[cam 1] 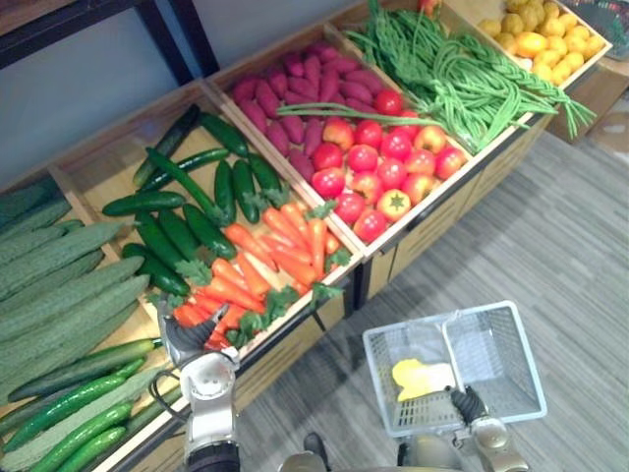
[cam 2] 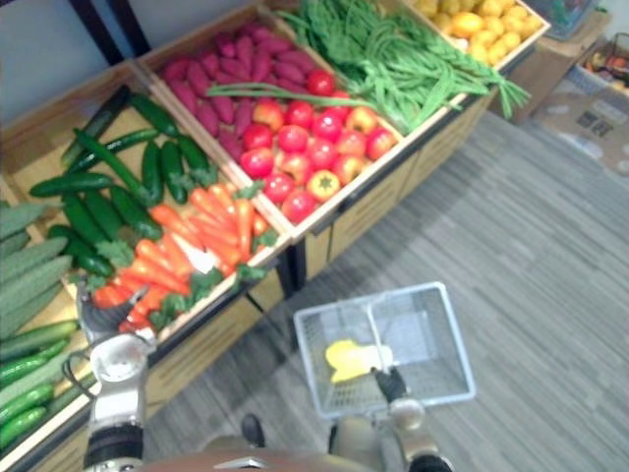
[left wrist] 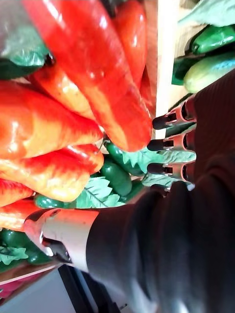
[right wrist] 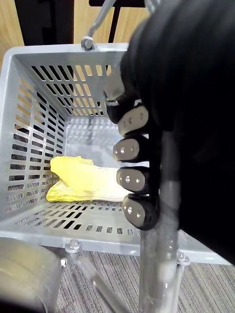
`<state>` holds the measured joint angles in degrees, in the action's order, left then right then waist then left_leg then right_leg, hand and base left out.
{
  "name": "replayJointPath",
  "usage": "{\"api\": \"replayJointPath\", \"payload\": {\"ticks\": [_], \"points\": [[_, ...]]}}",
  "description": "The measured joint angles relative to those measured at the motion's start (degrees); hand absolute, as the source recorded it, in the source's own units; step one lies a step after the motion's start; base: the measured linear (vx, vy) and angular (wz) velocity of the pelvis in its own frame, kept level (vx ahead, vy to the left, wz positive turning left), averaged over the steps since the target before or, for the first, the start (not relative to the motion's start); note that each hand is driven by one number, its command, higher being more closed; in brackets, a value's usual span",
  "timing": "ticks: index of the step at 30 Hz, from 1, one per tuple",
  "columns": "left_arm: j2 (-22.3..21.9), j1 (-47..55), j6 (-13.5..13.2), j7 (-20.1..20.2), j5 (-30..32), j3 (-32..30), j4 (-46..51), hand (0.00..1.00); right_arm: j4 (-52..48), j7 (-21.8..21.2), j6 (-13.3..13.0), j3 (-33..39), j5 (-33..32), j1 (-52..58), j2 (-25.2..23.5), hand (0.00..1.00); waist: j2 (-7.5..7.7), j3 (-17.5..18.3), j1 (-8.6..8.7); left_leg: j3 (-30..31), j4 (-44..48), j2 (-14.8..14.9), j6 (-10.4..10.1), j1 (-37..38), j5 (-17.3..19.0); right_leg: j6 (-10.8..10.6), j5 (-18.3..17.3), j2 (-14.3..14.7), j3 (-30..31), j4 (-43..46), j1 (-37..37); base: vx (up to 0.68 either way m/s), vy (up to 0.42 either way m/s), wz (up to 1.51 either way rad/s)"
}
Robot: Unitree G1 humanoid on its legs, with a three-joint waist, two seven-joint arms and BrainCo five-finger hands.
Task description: Pick vegetable in the basket
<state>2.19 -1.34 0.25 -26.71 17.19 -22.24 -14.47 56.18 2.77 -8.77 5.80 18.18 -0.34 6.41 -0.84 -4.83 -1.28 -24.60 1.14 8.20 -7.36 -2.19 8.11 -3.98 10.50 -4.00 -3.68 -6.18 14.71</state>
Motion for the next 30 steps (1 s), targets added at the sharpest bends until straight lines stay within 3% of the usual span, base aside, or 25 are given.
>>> {"api": "replayJointPath", "payload": {"ticks": [18, 19, 30], "points": [[3.9, -5.6, -0.1, -1.0, 1.6, 0.3, -13.5, 0.0, -0.1, 0.9, -0.3, -0.1, -0.1, -1.3, 0.1, 1.0, -0.58, -1.7, 1.26, -1.5, 0.1, -0.2, -0.2, -0.5, 0.2, 0.0, 0.0, 0.3, 2.0, 0.0, 1.4, 0.0, -0.042, -0.05], [4.1, -5.8, -0.1, -1.1, 1.6, 0.2, -14.1, 1.0, 0.0, 1.0, -0.5, -0.1, -0.1, -1.3, 0.1, 1.0, -0.62, -1.7, 1.32, -1.6, 0.1, -0.1, -0.2, -0.6, 0.2, 0.0, 0.0, 0.4, 2.2, 0.0, 1.6, 0.0, -0.046, -0.08], [7.1, -7.1, -0.6, -1.5, 1.5, -1.2, -18.0, 1.0, 0.6, 1.0, -0.6, -0.2, -0.1, -1.9, 0.5, 1.0, -0.82, -2.0, 1.58, -1.9, 0.1, -0.1, -0.2, -0.4, 0.5, 0.0, 0.0, 0.5, 2.4, 0.0, 1.5, 0.0, -0.04, -0.01]]}}
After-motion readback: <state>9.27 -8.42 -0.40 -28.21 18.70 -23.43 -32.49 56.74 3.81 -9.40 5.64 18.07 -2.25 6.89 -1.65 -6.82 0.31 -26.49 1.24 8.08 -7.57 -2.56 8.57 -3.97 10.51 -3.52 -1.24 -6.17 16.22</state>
